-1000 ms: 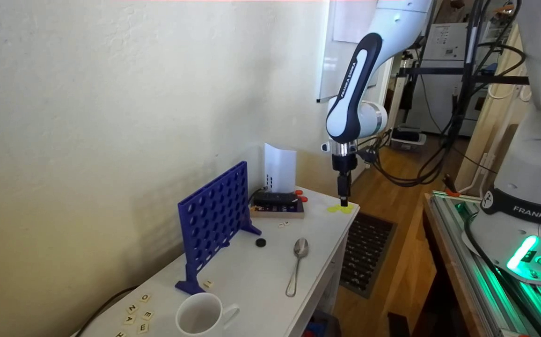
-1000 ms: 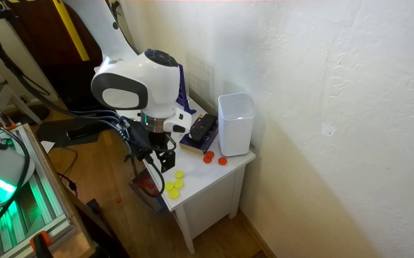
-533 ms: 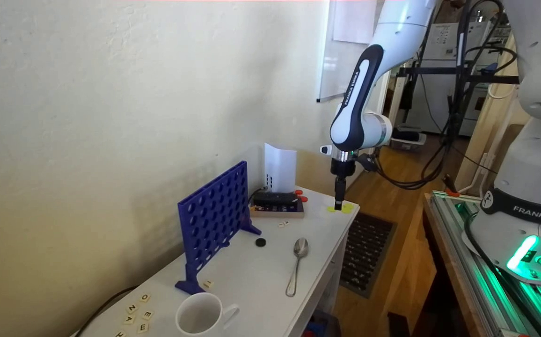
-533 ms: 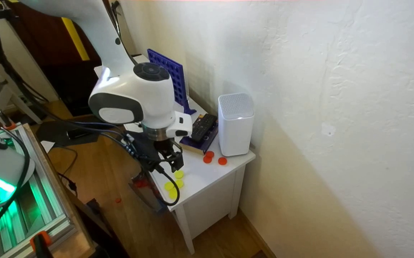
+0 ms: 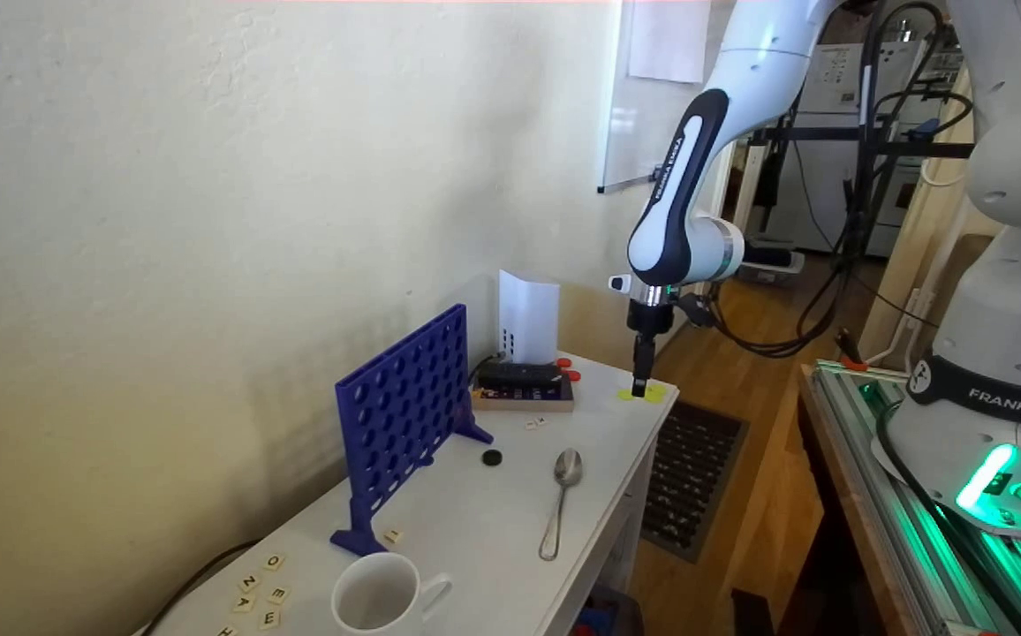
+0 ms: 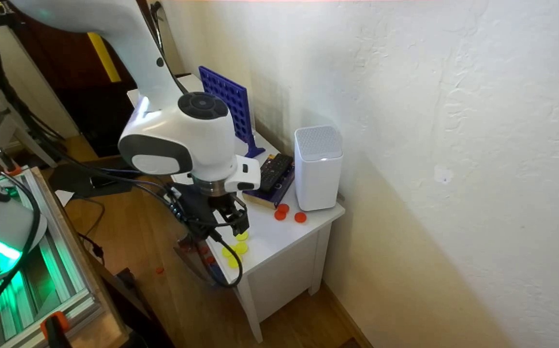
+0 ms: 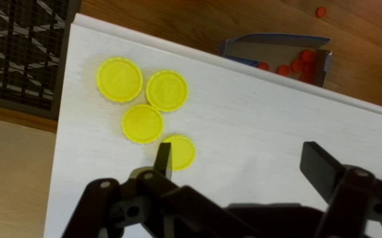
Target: Put one yellow ring inside the last line of the blue object
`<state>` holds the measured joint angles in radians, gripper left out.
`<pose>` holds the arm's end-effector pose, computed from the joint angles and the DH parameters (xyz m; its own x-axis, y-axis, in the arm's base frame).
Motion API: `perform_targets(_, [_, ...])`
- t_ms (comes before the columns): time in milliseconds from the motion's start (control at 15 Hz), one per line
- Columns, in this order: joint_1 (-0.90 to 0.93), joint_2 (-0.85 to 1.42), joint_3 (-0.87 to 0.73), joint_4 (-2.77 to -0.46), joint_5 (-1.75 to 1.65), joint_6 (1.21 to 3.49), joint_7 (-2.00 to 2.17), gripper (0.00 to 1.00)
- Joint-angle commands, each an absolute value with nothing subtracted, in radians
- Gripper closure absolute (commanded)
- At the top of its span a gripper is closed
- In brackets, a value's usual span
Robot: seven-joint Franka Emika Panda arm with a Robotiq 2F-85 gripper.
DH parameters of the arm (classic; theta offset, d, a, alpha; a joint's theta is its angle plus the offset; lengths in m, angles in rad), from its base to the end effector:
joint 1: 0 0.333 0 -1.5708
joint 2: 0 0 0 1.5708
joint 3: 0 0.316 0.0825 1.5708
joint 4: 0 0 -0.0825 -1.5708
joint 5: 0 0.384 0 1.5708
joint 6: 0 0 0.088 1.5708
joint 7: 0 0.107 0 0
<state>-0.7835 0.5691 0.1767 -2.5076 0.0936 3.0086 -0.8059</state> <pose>0.3566 -0.2394 0.0677 0.9965 0.0798 0.0246 0.0822 -0.9893 -0.1203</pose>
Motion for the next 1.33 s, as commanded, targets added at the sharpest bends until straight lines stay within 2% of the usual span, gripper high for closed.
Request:
perform_targets(0, [-0.790,0.581,0.185,-2.496,0.044,3.025,-0.780,0.00])
perform_targets(1267, [-0.759,0.681,0.136,-2.367,-0.030,3.035,-0.772,0.00])
